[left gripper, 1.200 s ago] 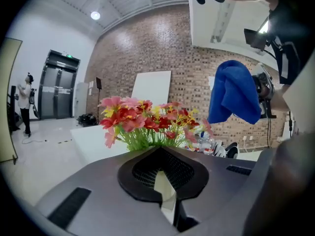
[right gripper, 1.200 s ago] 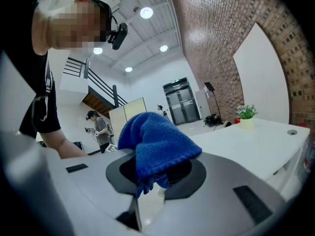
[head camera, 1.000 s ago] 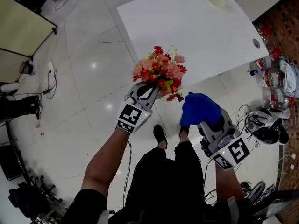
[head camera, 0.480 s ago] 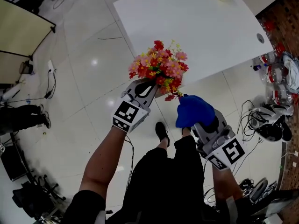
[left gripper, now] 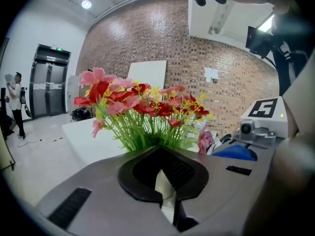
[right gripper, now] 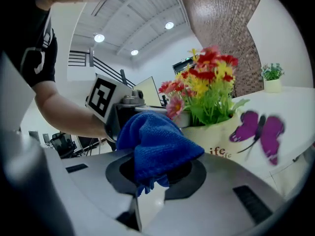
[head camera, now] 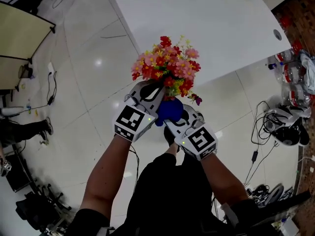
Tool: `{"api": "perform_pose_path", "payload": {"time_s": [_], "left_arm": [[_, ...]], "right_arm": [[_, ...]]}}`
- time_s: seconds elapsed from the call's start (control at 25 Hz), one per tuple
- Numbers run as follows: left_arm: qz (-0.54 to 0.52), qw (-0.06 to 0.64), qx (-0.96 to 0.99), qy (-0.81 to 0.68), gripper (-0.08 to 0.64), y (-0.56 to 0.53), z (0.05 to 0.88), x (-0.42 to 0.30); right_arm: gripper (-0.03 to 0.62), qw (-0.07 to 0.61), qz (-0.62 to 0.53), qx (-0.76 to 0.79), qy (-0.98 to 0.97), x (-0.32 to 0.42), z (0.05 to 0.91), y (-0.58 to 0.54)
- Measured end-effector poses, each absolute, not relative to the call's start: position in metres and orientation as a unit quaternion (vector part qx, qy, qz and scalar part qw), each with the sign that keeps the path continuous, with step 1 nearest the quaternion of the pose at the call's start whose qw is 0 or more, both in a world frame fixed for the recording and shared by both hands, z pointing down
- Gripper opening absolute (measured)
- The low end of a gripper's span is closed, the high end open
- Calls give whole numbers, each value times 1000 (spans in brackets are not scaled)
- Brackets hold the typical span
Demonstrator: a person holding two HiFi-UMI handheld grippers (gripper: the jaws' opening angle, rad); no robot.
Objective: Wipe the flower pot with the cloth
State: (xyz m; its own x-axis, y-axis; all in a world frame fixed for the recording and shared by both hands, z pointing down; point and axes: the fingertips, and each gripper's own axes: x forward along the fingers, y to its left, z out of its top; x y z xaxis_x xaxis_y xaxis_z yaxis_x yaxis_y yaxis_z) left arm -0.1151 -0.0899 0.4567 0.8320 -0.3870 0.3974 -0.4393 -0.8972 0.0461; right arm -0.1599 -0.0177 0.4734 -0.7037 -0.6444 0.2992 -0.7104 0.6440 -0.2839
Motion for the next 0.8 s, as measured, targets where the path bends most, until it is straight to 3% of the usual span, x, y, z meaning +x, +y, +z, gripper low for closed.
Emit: {"api": "perform_pose_path", "payload": {"time_s": [0.4,0.8], "left_arm": [[189,65,957,-211,0,-82,460,-111],[185,75,957,-210,0,-83,458,-113]], "right_arm": [[63,95,193,400,-891,-123,492,-36],[63,46,226,506,-831,-41,493,-67]]}}
